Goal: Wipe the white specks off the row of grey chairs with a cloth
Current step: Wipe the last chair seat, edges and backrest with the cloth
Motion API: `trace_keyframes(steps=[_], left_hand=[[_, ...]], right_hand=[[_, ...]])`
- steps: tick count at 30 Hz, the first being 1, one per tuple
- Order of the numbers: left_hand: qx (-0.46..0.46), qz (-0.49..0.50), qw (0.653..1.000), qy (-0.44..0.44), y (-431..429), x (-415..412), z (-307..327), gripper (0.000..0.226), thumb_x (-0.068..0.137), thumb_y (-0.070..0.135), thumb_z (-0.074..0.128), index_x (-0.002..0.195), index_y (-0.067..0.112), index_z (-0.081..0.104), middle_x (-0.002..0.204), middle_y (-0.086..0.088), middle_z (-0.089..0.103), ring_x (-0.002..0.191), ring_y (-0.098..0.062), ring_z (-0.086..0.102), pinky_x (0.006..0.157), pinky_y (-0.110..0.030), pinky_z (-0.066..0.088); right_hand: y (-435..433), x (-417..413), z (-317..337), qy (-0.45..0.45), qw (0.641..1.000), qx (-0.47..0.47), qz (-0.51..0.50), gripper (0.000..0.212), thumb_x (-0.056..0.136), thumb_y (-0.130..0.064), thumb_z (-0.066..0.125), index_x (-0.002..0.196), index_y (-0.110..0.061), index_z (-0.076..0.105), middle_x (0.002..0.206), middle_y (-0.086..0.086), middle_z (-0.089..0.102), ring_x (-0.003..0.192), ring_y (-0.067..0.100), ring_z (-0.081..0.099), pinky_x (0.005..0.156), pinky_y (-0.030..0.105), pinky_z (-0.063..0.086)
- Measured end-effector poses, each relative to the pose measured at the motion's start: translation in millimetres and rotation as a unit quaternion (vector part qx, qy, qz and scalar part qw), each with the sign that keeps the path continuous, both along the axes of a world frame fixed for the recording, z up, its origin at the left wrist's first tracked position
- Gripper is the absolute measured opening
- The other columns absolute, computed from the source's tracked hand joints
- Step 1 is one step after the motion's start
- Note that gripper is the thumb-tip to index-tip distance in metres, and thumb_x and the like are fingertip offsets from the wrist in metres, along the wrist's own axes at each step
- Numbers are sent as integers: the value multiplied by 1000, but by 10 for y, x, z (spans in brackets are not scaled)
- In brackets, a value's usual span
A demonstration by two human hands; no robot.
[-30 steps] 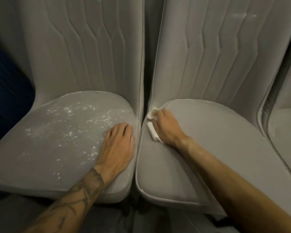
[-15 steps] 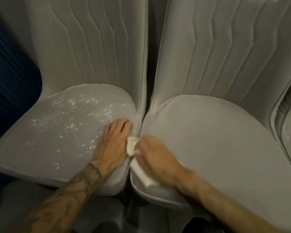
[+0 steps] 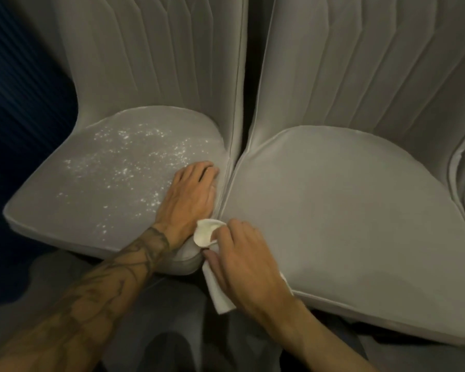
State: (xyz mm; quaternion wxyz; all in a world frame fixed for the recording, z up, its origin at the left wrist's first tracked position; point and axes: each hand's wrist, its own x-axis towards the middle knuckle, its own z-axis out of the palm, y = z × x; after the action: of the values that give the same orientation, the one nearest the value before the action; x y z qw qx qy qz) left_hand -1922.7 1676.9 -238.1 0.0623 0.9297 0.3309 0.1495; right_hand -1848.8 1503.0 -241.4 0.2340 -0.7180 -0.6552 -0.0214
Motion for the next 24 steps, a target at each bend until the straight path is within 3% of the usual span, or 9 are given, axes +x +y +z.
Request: trace_keyframes(steps=[2,6,9,13,16,19,24], left_hand=[[1,1,1000,2,-1,-3,7,39,103,9,49,142,3,55,146,-16,52,136,-32,48,119,-44,29],[23,-8,1000,-3,-22,-23,8,36,105,14,45,138,6,56,143,-13,54,133,-30,50,117,-46,36],[21,-11,1000,-8,-39,-22,34,35,104,13,46,137,5,57,141,-14,55,130,-31,51,115,-48,38],[20,-14,1000,-7,-21,-26,40,35,101,10,50,134,5,58,140,-15,56,129,-33,52,113,-49,38],[9,-10,1000,-6,-2,-28,6,36,102,13,46,134,3,59,140,-17,57,130,-36,52,113,-51,38],[18,-12,1000,0,26,-41,-18,46,101,23,31,134,4,57,140,-17,56,128,-37,53,111,-52,39],[12,-9,1000,7,-4,-33,-7,44,105,25,30,137,5,53,143,-18,54,130,-36,50,113,-54,38]], right_hand=[[35,-87,44,-10,999,-11,-36,17,96,-36,54,97,-20,52,94,2,52,82,19,47,71,34,39],[-506,120,-5,-24,1000,-4,-11,11,94,-30,55,90,-20,51,90,3,46,78,25,44,67,40,36],[-860,283,3,-68,993,-14,-91,9,93,-27,55,90,-23,47,90,2,43,75,26,43,63,42,38],[-306,-287,-8,-46,991,-8,-129,6,91,-24,57,86,-20,58,85,4,53,74,24,50,65,39,38],[-14,-553,-8,-38,989,-41,-139,21,87,-33,68,98,-21,54,93,3,56,79,19,52,71,33,44],[-380,-302,-36,-52,988,-13,-147,1,93,-24,53,94,-23,53,91,1,51,78,21,48,71,34,34],[-1059,286,-13,-49,947,19,-318,7,91,-23,50,89,-17,54,86,5,50,74,30,49,66,42,30]])
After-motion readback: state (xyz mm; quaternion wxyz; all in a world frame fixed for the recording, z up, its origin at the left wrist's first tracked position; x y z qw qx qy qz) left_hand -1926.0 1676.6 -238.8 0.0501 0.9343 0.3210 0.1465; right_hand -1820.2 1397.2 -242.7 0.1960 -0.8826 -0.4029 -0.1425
